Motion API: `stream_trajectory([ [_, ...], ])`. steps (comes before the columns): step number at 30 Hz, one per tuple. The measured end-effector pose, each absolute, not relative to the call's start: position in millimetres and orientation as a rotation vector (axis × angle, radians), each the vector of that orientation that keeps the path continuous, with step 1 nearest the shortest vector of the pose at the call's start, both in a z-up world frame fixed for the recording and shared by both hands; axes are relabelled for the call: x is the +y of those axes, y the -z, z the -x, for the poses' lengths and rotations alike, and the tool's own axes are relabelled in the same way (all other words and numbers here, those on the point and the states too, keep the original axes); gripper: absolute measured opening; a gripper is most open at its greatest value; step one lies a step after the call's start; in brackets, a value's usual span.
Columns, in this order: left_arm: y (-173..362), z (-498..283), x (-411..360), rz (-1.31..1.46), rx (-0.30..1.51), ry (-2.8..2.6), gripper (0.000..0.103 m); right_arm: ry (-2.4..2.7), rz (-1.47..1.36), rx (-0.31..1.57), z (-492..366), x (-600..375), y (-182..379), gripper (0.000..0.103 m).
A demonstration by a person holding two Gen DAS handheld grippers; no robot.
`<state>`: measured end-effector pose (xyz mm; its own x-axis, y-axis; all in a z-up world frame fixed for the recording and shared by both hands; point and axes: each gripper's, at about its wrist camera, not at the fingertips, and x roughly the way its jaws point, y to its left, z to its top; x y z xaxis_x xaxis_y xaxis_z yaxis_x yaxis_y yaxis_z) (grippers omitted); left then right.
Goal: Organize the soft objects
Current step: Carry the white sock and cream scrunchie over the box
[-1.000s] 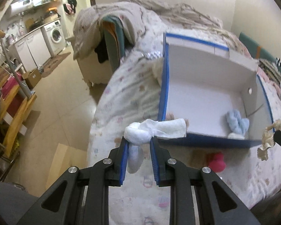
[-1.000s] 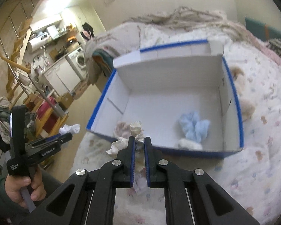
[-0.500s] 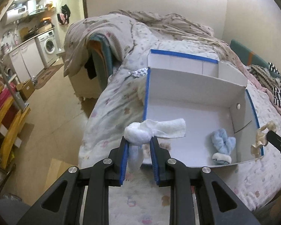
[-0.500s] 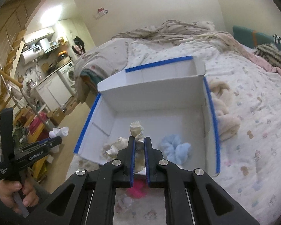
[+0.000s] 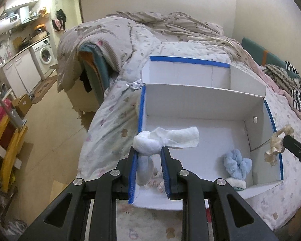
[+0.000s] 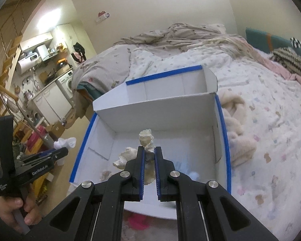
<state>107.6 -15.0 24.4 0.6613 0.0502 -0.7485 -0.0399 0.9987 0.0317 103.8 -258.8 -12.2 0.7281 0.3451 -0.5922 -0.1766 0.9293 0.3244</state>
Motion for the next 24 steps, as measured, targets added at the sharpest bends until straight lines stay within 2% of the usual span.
stream_trajectory([
  [10, -1, -137, -47, -0.102, 0.85, 0.023, 0.021, -0.298, -0.186, 0.762, -134, -244, 31, 0.011],
  [18, 40, -148, -57, -0.112, 0.953, 0.071, 0.021, -0.301, -0.216, 0.891, -149, -230, 63, 0.011],
  [24, 50, -154, -57, -0.107, 0.98, 0.078, 0.021, -0.312, -0.216, 0.966, -155, -224, 84, 0.011],
])
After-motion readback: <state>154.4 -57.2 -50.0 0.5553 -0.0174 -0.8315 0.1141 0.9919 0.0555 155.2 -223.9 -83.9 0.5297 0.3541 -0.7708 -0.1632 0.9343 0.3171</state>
